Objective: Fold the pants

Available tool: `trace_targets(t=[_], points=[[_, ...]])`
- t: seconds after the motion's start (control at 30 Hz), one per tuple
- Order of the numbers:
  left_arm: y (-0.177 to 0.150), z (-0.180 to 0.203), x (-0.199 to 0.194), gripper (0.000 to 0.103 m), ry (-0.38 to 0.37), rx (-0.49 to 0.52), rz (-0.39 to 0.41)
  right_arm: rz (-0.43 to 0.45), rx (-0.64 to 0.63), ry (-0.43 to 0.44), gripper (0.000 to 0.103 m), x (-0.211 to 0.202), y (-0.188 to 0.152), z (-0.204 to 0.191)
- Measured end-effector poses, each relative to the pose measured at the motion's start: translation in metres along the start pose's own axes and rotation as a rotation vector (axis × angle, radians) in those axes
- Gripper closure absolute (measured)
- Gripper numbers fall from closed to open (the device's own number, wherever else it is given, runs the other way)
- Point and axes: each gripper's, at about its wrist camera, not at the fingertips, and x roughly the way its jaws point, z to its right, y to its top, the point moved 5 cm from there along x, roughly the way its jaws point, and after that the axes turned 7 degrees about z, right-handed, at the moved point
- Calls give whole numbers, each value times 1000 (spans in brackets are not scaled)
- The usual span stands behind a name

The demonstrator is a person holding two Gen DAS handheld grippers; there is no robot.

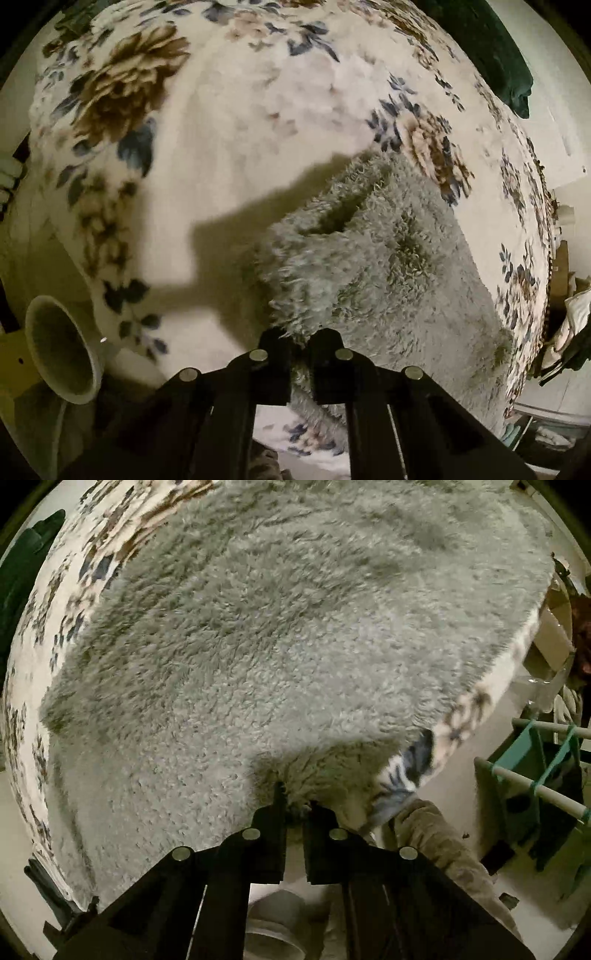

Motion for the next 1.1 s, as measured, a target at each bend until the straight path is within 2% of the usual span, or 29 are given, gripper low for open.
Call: trace_targets(t=[0.13,0.2,0.27,0.3,0.33,0.37,0.4,0.43,0.47,0.53,0.57,0.63,0.73,0.83,0.87,0.9,0.93,1.03,1.1], points=[[-7,-11,-4,99,16,5,-16,-9,-29,-23,96,-20,12,3],[-11,-16,5,99,33,6,-35,-23,-48,-43,96,-15,10,4],[-14,-20,24,96,62,20,-94,-61,-72,-68,96,-5,27,4],[-15,-24,31,94,88,20,-118,-88,-84,-81,95,7,38,-9],[-16,-27,35,93,98,13,-145,-122,-102,-103,87,17,41,-15],[-16,-28,33,92,94,7,-164,-150,-118,-122,69,26,50,-25],[-16,-27,26,92,95,23,-157,-184,-128,-122,58,23,50,-30],[-17,-25,18,87,103,45,-143,-195,-127,-99,42,19,51,-43],[-17,-21,6,83,118,79,-119,-196,-143,-66,39,7,52,-55],[-18,-13,-25,63,164,156,-38,-174,-230,-24,39,-11,65,-86],[-18,-9,-33,59,167,177,-12,-162,-274,2,39,-22,69,-102],[-17,7,-51,29,186,232,58,-161,-359,82,38,-37,79,-146],[-12,34,-55,27,149,268,107,-224,-370,195,38,-30,92,-205],[-15,65,-40,27,105,293,94,-292,-300,221,40,8,110,-240],[-17,80,-33,27,82,300,89,-294,-286,217,52,18,117,-250],[-16,88,-28,27,70,310,87,-273,-275,213,60,23,127,-266],[-19,97,-26,27,59,319,85,-249,-283,203,69,36,130,-255],[-24,128,-10,27,35,378,74,-170,-308,179,70,44,152,-262],[-29,143,2,27,22,409,46,-171,-312,170,70,54,165,-250]])
